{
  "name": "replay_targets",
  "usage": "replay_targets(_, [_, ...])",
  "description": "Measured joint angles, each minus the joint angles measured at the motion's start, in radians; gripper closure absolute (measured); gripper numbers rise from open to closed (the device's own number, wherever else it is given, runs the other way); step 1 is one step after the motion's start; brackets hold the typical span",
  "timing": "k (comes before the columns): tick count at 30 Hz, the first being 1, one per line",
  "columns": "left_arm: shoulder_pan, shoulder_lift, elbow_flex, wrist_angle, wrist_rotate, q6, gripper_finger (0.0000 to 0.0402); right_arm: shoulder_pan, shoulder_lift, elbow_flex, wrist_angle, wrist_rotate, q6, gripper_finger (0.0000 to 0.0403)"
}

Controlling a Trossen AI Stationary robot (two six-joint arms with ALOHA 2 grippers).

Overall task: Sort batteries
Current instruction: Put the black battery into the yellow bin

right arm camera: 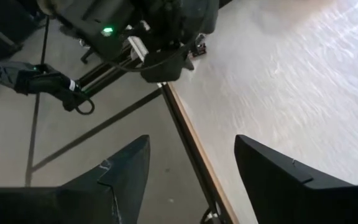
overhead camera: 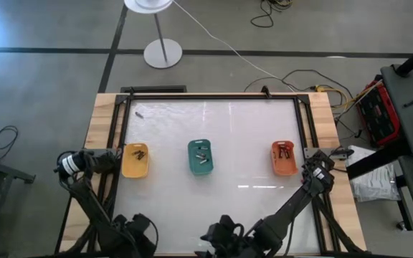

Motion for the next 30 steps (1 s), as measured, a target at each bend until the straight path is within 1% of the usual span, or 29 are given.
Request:
replay_targets(5, [0.011,-0.001,-0.071,-0.004,0.139,-0.063,0.0243,0.000,0.000,0.000,0.000,-0.001,-0.037,0.0171])
replay_targets(7, [0.012,-0.005,-0.087,0.012,0.163,-0.080,0.0244,0.001,0.000,0.000,0.000,-0.003,-0.046,0.0168])
replay_targets(12, [0.021,-0.011,-0.083,0.053,0.158,-0.091,0.0244,0.007,0.000,0.000,0.000,-0.011,-0.075,0.0163])
replay_targets(16, [0.032,-0.011,-0.081,0.054,0.154,-0.106,0.0245,0.015,-0.001,0.000,0.000,-0.012,-0.090,0.0160])
replay_targets(24, [0.038,-0.011,-0.094,0.075,0.152,-0.132,0.0245,0.025,-0.001,0.000,-0.003,-0.036,-0.114,0.0170])
replay_targets(30, [0.043,-0.010,-0.105,0.139,0.104,-0.150,0.0245,0.029,-0.001,0.000,-0.003,-0.036,-0.124,0.0165])
